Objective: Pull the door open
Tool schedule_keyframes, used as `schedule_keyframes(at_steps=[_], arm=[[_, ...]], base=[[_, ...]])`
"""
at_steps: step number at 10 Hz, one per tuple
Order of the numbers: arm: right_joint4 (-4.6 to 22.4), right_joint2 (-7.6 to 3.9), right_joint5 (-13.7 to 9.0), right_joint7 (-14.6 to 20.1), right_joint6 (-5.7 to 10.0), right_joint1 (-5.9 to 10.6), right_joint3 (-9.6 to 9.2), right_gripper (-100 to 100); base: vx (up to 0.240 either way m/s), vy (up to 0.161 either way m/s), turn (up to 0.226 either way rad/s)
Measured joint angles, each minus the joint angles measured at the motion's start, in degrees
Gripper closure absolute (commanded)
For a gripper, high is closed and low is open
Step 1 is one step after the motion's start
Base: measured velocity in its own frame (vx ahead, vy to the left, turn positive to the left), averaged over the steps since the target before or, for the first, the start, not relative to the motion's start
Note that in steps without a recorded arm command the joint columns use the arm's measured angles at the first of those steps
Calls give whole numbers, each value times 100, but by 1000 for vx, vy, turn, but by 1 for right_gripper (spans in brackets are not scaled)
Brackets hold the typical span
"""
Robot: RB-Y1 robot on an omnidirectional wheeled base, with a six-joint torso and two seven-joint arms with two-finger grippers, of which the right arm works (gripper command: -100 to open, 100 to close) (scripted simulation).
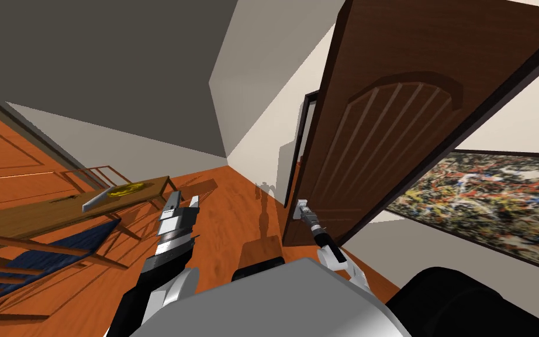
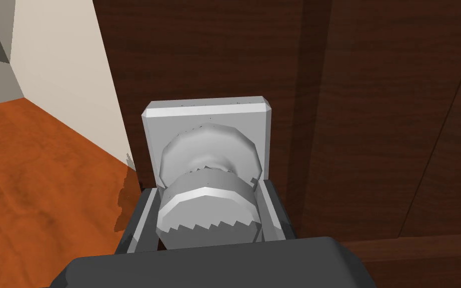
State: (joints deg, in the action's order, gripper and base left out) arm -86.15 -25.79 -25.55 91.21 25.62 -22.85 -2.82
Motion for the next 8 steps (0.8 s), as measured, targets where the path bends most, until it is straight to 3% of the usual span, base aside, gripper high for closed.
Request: schedule_keyframes(at_steps=[8], arm=[[-18,-354,64,318,284,-177,-211,100]], base=[[-167,-39,96]])
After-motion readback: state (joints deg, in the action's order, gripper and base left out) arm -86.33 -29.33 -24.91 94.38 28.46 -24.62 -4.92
